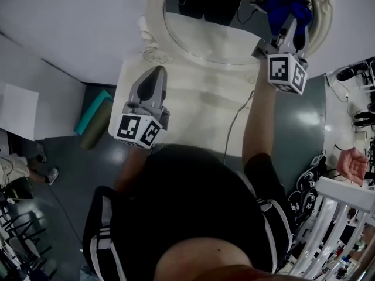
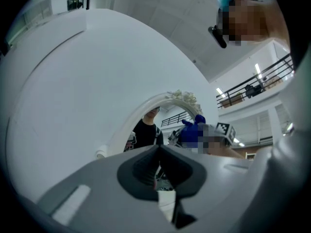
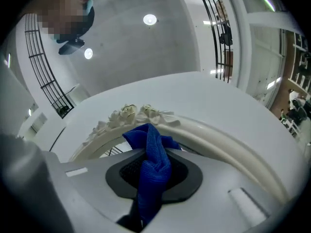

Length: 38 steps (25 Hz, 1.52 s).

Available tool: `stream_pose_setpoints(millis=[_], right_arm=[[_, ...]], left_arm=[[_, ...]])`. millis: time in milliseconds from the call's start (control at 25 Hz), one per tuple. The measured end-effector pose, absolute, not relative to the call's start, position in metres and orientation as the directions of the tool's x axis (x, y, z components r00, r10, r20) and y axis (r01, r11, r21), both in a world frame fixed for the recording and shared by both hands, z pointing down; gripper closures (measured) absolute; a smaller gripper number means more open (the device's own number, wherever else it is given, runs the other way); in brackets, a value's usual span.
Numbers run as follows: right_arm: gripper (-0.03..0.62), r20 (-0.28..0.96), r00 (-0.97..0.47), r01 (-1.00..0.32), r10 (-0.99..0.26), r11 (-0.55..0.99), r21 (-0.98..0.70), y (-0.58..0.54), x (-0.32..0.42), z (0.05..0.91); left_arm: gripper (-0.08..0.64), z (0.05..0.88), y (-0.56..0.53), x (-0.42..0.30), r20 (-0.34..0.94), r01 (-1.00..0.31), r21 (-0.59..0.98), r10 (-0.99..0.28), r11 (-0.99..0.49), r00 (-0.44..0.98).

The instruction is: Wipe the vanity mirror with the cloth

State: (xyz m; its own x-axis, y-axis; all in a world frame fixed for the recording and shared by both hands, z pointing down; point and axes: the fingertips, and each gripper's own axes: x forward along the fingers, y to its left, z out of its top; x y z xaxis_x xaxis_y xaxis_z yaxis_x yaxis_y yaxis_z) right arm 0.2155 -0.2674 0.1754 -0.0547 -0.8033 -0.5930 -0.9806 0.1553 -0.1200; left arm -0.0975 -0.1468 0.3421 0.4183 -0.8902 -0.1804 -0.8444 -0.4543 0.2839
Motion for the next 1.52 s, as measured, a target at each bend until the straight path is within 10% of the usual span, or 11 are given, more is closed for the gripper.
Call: stream_pose_setpoints(millis=[520,1520], right_arm=[[0.543,-0.589,-0.036,-0.986,-0.808,0.126,-0.112,-0.295,0.223,0.149],[0.543,-0.362,-0.439,-0.798,-0.823,0.172,0.577,-0.308,0.053,0.134]], left_arm=[[0.549,0.343,-0.15,-0.106,-0.167,-0.861,0.282,-0.905,-0.424,0.391],[0.549,0.353,-0.165,-0.112,-0.148,-0.858,0.312,-0.913,-0.409,0.381]])
